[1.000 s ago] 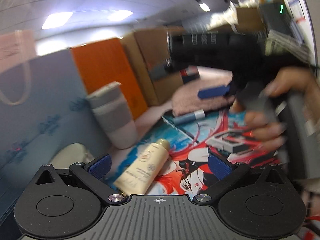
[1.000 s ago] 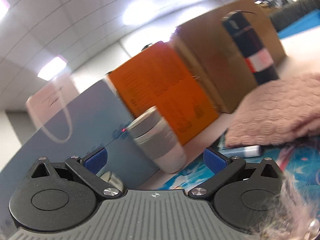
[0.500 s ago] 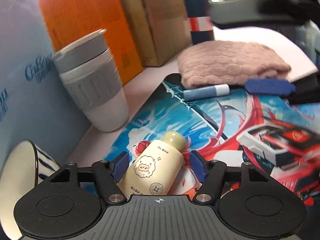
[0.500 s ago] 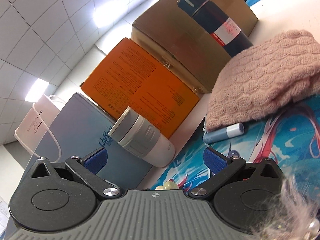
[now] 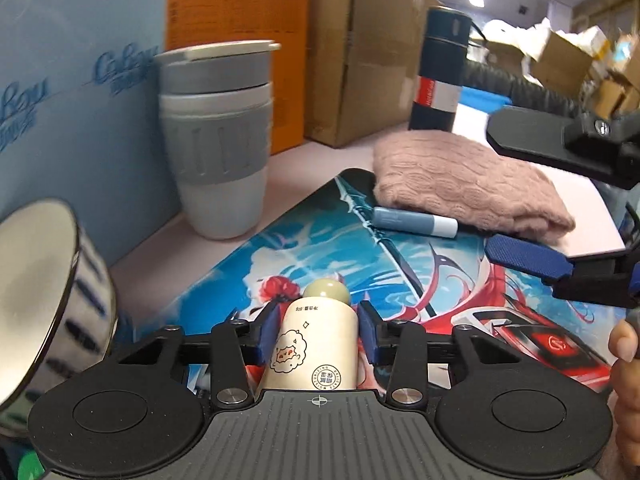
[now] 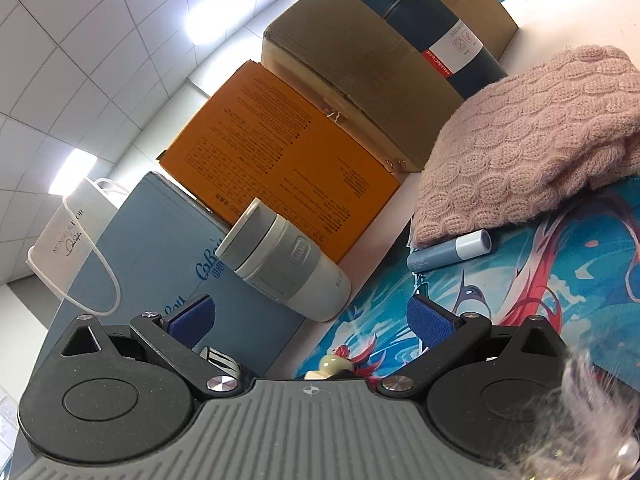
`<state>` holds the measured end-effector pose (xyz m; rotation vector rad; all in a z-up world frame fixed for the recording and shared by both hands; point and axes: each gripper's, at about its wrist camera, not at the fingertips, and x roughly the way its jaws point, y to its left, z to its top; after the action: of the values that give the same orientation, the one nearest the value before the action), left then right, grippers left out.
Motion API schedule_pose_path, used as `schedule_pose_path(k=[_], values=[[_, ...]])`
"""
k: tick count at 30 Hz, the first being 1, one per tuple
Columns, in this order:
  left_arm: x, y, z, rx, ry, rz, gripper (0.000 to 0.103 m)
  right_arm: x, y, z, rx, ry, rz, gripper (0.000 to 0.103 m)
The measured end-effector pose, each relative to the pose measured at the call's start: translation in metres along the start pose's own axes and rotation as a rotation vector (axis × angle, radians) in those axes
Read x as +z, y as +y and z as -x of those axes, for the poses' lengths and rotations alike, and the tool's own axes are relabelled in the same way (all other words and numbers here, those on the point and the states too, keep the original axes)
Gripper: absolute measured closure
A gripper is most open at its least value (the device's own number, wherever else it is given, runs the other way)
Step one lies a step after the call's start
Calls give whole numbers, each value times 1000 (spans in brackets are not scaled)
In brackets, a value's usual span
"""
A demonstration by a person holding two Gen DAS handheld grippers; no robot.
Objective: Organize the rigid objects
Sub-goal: 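Close the left tool on the cream bottle and lift it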
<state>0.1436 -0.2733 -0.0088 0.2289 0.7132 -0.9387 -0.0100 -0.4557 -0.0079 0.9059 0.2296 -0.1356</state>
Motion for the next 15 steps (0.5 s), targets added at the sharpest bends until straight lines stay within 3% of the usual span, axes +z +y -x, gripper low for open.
schedule_pose_path(k=[4, 7, 9, 10, 12, 13, 14, 15], values=[[2, -7, 3, 28, 52, -39, 61, 0, 0, -1, -6, 6, 0, 0], [-3, -12, 0, 30, 99, -97, 52, 0, 0, -1, -6, 4, 5, 0], [-6, -16, -1, 34, 96, -128, 32, 0, 0, -1, -8, 4, 4, 0], [-8, -16, -2, 40, 87, -128, 31, -1, 0, -1, -8, 5, 4, 0], [-9, -16, -2, 42, 62, -113, 36, -1, 0, -1, -7, 7, 6, 0], [-10, -16, -2, 42, 50, -109, 43, -1, 0, -2, -7, 9, 8, 0], [-10, -16, 0, 59, 34, -109, 59, -1, 0, -2, -7, 10, 8, 0], [-11, -15, 1, 57, 28, -100, 59, -2, -1, -2, -9, 11, 6, 0]])
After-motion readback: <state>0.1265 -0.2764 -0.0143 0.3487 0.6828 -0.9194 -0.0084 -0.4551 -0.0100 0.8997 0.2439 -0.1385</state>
